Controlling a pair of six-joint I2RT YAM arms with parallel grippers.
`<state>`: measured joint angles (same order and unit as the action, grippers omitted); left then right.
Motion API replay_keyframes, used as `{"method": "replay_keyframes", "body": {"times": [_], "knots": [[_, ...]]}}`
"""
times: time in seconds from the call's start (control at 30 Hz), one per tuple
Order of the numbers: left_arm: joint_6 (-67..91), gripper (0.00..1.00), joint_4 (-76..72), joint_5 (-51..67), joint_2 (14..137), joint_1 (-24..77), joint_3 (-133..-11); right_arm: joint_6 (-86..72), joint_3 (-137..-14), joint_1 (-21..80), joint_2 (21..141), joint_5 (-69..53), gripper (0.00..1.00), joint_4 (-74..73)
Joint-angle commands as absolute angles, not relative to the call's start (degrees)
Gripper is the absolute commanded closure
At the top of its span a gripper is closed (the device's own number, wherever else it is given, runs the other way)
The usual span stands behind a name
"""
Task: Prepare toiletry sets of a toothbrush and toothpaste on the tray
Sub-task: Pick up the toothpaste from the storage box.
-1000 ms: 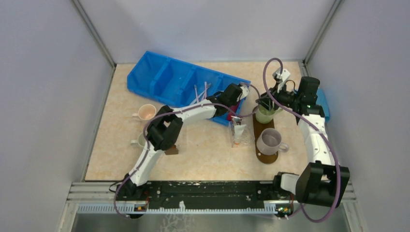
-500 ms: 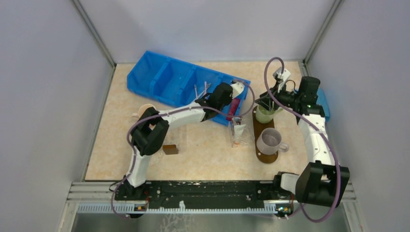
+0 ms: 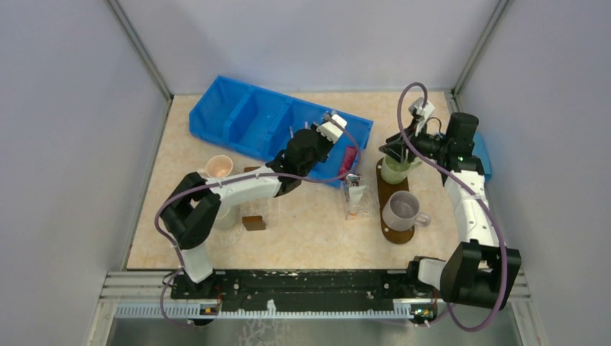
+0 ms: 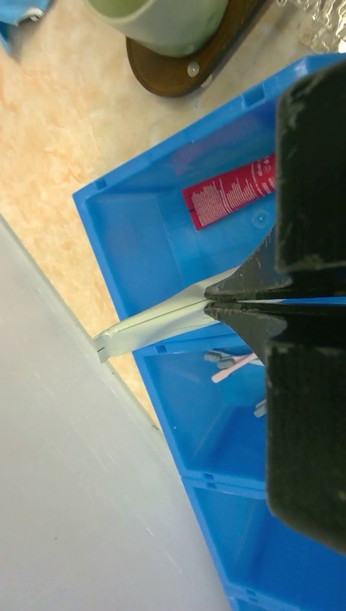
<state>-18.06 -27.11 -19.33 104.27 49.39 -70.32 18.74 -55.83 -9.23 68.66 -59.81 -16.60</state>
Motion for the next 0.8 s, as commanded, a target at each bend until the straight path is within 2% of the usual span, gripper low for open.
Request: {"method": "replay_keyframes", "body": {"times": [0.0,0.1,0.27,0.43,0.6,0.77], "knots": [[-15.35,1.00,-42.33,-15.91,99.66,49.14,-65.05,12.73,-54.70,-8.56,68.81,-64.00,0.56,-7.54],[-13.52,1.00,-47.07,-13.32,97.38,49.20,-61.72,9.98,-54.31,-5.15,69.98,-62.68,0.49,-3.78],[-8.99,1.00,-55.60,-8.02,93.68,49.15,-56.10,4.75,-53.80,0.63,72.86,-57.16,0.31,2.97],[-4.57,1.00,-61.60,-3.33,91.94,49.18,-52.58,-8.30,-49.61,1.84,75.85,-57.71,0.20,18.49],[0.22,1.00,-66.17,0.23,91.56,49.10,-50.74,-17.23,-46.35,2.49,77.57,-61.72,0.13,31.15],[4.30,1.00,-70.18,3.63,92.35,48.98,-49.68,-18.03,-45.64,5.19,78.12,-64.66,0.12,33.95]]}}
